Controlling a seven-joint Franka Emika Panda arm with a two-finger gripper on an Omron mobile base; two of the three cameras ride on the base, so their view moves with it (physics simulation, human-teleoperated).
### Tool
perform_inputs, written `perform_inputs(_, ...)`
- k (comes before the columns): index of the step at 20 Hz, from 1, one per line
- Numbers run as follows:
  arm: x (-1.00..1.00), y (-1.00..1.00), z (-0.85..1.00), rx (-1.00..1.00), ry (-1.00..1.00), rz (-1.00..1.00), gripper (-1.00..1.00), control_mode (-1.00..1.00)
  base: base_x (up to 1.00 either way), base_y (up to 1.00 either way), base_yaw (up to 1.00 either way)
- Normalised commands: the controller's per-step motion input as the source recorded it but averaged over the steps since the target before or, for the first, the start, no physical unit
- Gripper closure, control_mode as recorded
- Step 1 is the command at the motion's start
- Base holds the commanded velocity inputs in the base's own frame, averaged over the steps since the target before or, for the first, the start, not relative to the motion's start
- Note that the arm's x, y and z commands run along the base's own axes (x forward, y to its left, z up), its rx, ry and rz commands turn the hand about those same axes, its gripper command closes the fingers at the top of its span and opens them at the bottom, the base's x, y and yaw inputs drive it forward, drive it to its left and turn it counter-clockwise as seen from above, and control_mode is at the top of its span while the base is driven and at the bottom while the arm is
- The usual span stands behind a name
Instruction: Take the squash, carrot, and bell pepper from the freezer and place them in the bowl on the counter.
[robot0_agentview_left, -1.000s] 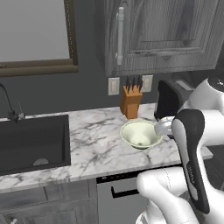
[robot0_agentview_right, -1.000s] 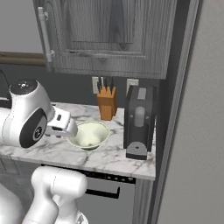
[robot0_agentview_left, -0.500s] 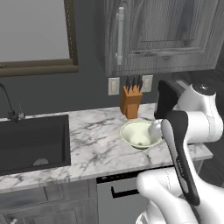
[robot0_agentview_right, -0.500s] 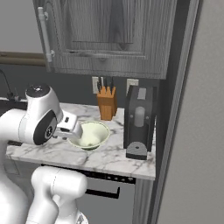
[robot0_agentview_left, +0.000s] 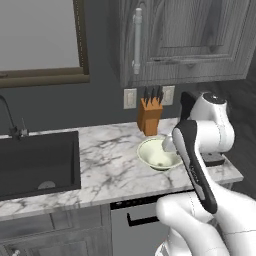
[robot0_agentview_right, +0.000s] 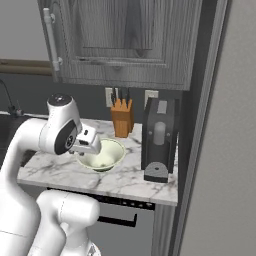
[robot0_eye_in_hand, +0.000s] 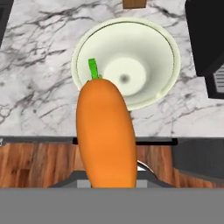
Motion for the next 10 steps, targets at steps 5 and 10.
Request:
perform_inputs(5,0.49,0.0,-0.48,0.0,0.01,0.0,1.0,-1.0,0.0,0.0,0.0)
perform_inputs(10,0.45,0.0,-0.54,0.0,0.0,0.0,1.0,-1.0,0.0,0.0,0.0)
